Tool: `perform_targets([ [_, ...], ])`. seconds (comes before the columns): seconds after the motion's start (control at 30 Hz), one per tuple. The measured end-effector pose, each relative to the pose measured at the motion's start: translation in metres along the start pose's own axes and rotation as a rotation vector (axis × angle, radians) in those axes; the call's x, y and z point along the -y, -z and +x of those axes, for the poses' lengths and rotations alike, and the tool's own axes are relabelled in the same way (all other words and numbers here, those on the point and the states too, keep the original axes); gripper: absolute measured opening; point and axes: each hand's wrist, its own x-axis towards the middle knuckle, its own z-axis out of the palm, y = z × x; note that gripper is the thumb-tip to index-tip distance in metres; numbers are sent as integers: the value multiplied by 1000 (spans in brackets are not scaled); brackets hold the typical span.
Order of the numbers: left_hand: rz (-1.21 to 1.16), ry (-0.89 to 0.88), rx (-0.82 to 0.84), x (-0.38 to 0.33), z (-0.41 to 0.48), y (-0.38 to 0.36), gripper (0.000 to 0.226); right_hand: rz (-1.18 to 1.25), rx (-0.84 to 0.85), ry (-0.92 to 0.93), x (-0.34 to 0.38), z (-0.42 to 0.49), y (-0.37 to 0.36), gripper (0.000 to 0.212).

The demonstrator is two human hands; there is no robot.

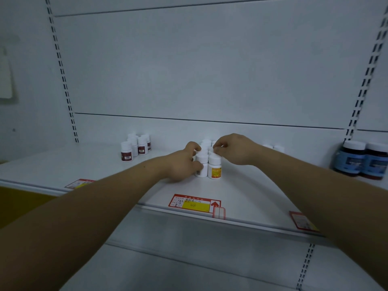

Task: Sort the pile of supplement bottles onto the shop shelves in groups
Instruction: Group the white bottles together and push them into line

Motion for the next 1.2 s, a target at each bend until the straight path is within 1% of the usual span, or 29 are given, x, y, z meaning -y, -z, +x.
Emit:
perform_targets([
  [0.23, -35, -11, 21, 0, 2, 0, 50, -33, 20, 0, 0, -1, 1, 33],
  [0.37, -40, -17, 33, -1, -1, 3, 64, -69, 9, 1, 1, 1, 7, 32],
  [0.47, 74, 13, 11, 1, -5, 16, 69, -106, -12, 16, 7, 10, 16, 33],
  [0.63, 321, 53, -60, 19, -27, 52, 59, -159, -1, 71, 41, 29, 19, 42],
  [0.73, 375, 79, -109, 43, -43, 78, 56, -184, 26, 89, 66, 38, 10, 47],
  [0.9, 366, 127, -151, 101, -57, 108, 57, -229, 68, 101, 112, 59, -15, 51],
  [1.0, 361, 121, -97, 135, -55, 119, 67, -231, 76, 73, 139, 77, -34, 54],
  [1.1, 348, 109, -31, 169, -47, 129, 79, -219, 86, 3, 162, 97, -53, 55],
  [1.13, 339, 103, -12, 180, -41, 132, 80, -221, 88, -19, 168, 103, -60, 55],
  [1.2, 303, 53, 16, 196, -34, 137, 74, -213, 79, -65, 177, 113, -73, 55],
])
